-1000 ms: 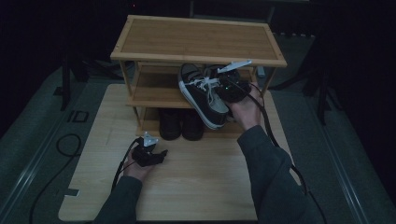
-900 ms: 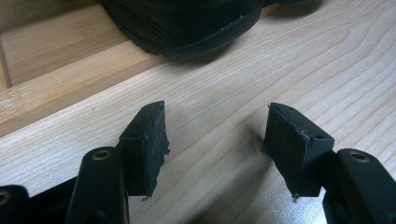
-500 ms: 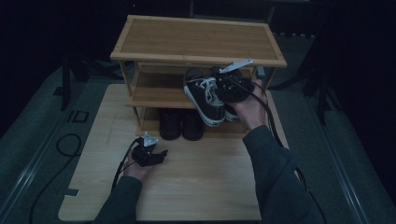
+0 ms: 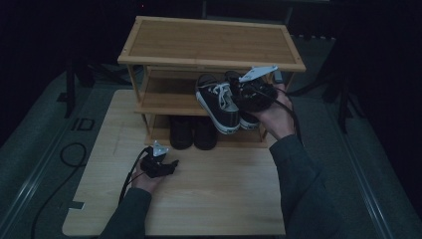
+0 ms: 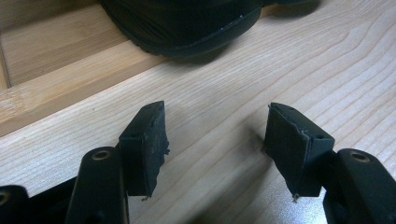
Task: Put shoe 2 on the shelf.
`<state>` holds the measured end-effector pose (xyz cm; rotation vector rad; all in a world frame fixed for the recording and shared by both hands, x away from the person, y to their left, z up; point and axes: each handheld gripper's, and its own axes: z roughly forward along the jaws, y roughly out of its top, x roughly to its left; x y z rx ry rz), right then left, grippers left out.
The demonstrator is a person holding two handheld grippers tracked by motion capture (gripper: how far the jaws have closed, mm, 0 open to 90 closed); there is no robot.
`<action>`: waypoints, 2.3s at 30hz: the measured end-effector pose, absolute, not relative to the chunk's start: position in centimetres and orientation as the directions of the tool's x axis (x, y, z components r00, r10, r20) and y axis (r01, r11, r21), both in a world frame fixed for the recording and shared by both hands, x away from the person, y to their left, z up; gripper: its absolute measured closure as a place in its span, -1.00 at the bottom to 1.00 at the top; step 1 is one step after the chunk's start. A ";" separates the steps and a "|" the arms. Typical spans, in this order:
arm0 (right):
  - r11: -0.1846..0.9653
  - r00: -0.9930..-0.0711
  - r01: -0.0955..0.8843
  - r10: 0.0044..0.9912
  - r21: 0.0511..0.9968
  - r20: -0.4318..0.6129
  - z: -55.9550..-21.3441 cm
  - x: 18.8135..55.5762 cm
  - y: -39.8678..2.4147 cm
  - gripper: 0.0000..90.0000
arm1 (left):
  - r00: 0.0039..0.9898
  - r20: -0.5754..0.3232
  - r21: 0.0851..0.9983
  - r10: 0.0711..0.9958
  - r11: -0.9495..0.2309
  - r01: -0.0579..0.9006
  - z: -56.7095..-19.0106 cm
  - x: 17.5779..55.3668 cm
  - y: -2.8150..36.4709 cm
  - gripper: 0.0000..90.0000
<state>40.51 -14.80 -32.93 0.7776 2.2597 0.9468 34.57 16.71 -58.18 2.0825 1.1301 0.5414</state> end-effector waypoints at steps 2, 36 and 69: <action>0.576 -0.683 0.282 0.682 0.767 -0.261 -32.9 40.4 -14.9 0.26 | 0.533 0.032 0.741 0.846 -0.378 0.555 -58.2 34.6 16.7 -0.13; 0.517 -0.881 0.153 0.458 0.842 -0.121 -32.2 36.5 -14.7 0.99 | 0.507 -0.002 0.717 0.862 -0.352 0.601 -57.2 34.6 16.6 0.03; 0.603 -0.934 0.148 0.345 0.784 -0.090 -39.3 33.7 -13.3 0.98 | 0.634 0.088 0.802 0.768 -0.432 0.412 -41.4 37.8 11.9 0.87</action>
